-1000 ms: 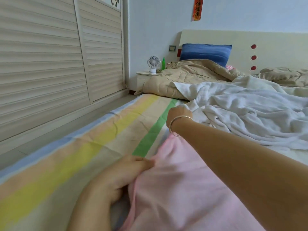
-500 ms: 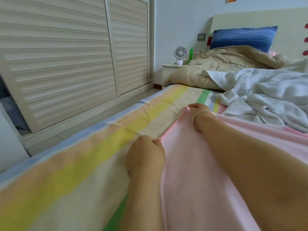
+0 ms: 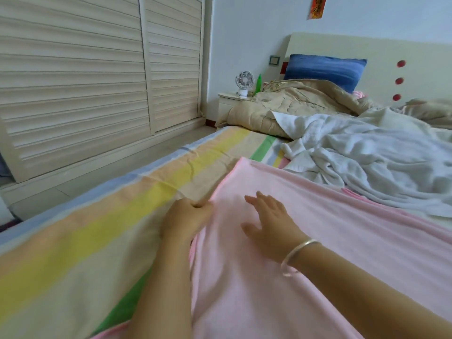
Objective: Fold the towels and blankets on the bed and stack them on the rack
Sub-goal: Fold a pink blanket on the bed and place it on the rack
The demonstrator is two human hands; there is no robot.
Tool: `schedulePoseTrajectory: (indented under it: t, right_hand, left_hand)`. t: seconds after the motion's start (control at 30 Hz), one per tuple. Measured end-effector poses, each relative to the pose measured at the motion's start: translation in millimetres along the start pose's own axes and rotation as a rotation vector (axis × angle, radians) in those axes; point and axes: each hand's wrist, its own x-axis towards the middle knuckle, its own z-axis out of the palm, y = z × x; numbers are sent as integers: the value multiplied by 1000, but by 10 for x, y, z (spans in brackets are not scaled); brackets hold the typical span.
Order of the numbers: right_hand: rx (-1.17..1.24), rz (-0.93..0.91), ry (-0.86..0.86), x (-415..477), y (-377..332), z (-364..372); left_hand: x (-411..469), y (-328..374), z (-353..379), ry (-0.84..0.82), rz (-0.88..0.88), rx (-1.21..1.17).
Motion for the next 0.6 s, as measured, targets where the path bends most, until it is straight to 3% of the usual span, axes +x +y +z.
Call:
schedulePoseTrajectory:
  t: [0.1, 0.23, 0.4, 0.6]
  right_hand:
    - [-107, -120, 75, -867, -106, 55]
    - [-45, -146, 163, -1552, -365, 216]
    - [90, -222, 169, -2013, -938, 246]
    - [123, -419, 200, -2639, -1627, 388]
  left_hand:
    - [-228, 47, -210, -175, -58, -254]
    - [-651, -101, -637, -370, -166, -299]
    - [-1219, -573, -1265, -343, -96, 94]
    - [-1614, -718, -1792, -340, -75, 344]
